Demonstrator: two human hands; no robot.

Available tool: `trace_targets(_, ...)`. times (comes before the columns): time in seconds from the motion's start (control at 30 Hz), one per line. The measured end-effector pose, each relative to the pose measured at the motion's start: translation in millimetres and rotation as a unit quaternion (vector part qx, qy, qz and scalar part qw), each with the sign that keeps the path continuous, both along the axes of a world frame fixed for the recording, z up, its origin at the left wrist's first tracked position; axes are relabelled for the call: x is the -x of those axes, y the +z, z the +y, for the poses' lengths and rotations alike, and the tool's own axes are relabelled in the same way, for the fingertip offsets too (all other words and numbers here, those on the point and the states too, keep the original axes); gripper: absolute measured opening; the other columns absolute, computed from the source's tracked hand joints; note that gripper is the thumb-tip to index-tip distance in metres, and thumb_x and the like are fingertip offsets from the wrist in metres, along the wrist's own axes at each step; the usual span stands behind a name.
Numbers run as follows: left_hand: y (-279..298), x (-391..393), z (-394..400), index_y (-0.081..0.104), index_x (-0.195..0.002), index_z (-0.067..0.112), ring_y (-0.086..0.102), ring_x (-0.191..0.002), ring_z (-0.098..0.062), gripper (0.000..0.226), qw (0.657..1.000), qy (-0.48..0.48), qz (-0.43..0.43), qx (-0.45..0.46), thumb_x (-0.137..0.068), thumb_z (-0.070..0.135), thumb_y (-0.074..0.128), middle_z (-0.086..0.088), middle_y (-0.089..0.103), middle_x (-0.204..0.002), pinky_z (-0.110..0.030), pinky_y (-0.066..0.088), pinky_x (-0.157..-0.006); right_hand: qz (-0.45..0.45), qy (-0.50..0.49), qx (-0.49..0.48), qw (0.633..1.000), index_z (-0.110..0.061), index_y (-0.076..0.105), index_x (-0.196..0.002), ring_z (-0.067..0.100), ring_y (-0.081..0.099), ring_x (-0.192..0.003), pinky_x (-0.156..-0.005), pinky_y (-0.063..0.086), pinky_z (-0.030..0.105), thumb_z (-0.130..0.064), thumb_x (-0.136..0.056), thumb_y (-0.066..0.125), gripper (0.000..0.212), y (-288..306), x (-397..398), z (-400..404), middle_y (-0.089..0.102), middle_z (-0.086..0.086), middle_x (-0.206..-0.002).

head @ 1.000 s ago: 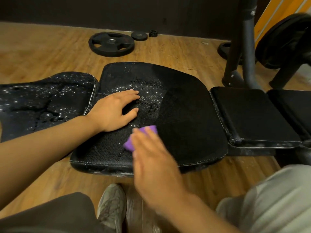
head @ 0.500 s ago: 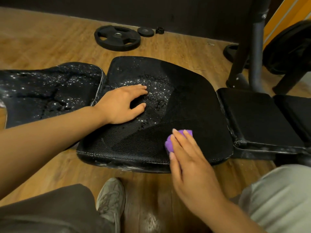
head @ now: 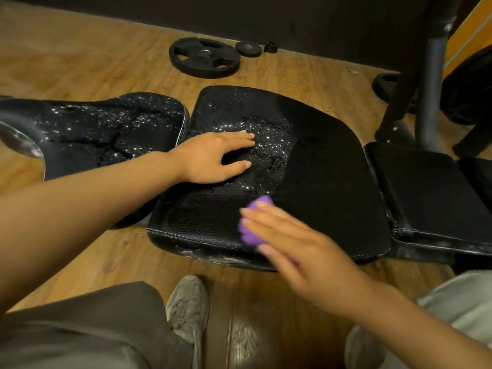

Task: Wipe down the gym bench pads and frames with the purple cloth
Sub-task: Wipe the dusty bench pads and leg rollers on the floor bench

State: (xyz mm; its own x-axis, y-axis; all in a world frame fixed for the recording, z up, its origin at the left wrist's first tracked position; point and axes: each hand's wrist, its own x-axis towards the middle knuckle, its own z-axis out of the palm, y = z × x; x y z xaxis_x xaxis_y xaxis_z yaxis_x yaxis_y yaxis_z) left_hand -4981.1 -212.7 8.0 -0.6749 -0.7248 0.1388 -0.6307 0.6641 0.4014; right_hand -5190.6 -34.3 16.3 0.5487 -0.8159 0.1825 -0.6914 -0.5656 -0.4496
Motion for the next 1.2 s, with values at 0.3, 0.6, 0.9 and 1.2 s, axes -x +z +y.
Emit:
trace_targets(0.3, 5, -5, -4, 0.047, -0.141, 0.019, 0.031, -0.141, -0.007, 0.075, 0.999, -0.027, 0.003, -0.025, -0.082, 0.064, 0.037, 0.005, 0.038, -0.152, -0.035, 0.024, -0.118, 0.041, 0.022, 0.023, 0.999, -0.017, 0.047, -0.140, 0.008, 0.025, -0.142, -0.118, 0.019, 0.027, -0.030, -0.099, 0.039, 0.044, 9, -36, -14, 0.041, -0.007, -0.148)
trace_targets(0.6, 7, -6, -6, 0.049, -0.140, 0.017, 0.032, -0.141, -0.007, 0.071, 0.999, -0.038, 0.005, -0.029, -0.084, 0.061, 0.041, 0.005, 0.039, -0.151, -0.035, 0.025, -0.118, 0.035, 0.170, 0.053, 0.983, -0.006, 0.058, -0.129, 0.021, 0.041, -0.134, -0.115, 0.025, 0.029, -0.022, -0.097, 0.046, 0.038, 6, -86, -40, 0.052, 0.007, -0.139)
trace_targets(0.9, 5, -10, -8, 0.045, -0.142, 0.020, 0.026, -0.142, -0.002, 0.068, 0.999, -0.040, 0.008, -0.028, -0.086, 0.059, 0.041, 0.010, 0.035, -0.153, -0.033, 0.021, -0.120, 0.000, -0.005, -0.024, 1.000, -0.015, 0.048, -0.137, 0.011, 0.033, -0.140, -0.115, 0.025, 0.030, -0.027, -0.096, 0.044, 0.043, 4, 60, -14, 0.041, -0.006, -0.148)
trace_targets(1.2, 5, -7, -3, 0.041, -0.145, 0.021, 0.024, -0.143, -0.003, 0.073, 0.999, -0.033, -0.002, -0.023, -0.085, 0.062, 0.035, 0.009, 0.032, -0.155, -0.031, 0.020, -0.120, 0.043, -0.164, 0.010, 0.986, -0.013, 0.041, -0.142, 0.016, 0.025, -0.143, -0.111, 0.013, 0.017, -0.019, -0.100, 0.043, 0.043, -5, 19, -149, 0.034, 0.003, -0.152)
